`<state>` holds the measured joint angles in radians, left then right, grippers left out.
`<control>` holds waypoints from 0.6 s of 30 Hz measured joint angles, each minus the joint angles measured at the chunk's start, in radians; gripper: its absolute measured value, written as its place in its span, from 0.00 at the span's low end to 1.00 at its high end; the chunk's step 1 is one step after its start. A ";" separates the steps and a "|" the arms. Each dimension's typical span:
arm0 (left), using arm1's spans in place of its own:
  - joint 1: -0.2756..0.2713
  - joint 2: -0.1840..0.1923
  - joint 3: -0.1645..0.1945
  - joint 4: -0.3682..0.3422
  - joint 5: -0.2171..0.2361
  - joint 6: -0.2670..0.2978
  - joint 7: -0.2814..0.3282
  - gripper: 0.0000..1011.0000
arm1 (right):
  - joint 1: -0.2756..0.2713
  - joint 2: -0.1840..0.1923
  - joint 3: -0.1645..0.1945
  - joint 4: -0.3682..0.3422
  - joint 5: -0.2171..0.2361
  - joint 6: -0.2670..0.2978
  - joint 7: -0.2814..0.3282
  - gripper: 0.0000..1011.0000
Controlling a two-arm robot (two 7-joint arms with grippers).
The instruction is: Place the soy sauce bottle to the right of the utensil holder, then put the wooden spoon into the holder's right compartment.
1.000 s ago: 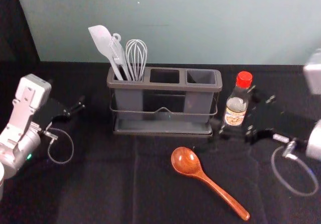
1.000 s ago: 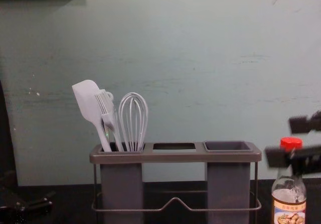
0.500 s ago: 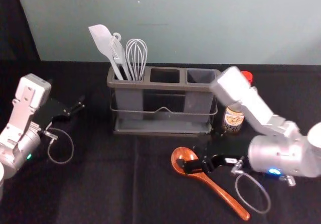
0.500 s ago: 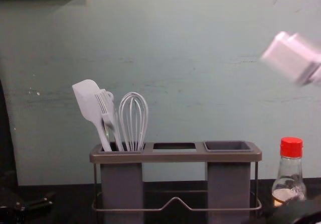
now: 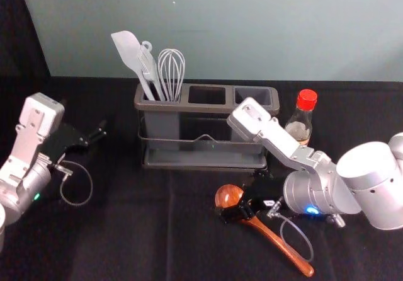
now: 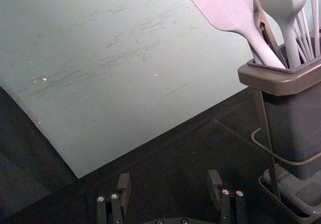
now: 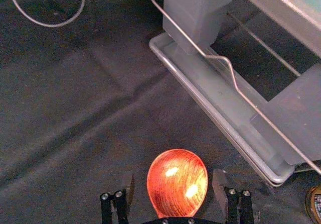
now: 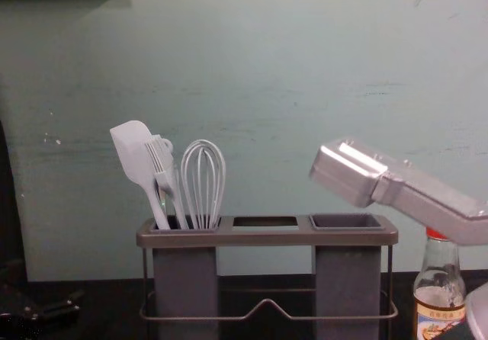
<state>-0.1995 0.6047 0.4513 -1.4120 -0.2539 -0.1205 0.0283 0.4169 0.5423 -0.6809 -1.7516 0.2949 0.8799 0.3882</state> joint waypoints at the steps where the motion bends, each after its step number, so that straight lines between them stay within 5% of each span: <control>1: 0.000 0.000 0.000 0.000 0.000 0.000 0.000 0.99 | 0.001 -0.003 -0.001 0.005 -0.003 0.001 0.000 0.99; 18: 0.000 0.000 0.000 0.000 0.000 0.000 0.000 0.99 | -0.024 -0.065 0.025 0.092 -0.047 -0.006 0.021 0.99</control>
<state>-0.1995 0.6047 0.4514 -1.4120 -0.2539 -0.1205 0.0283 0.3932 0.4776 -0.6562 -1.6596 0.2480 0.8739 0.4087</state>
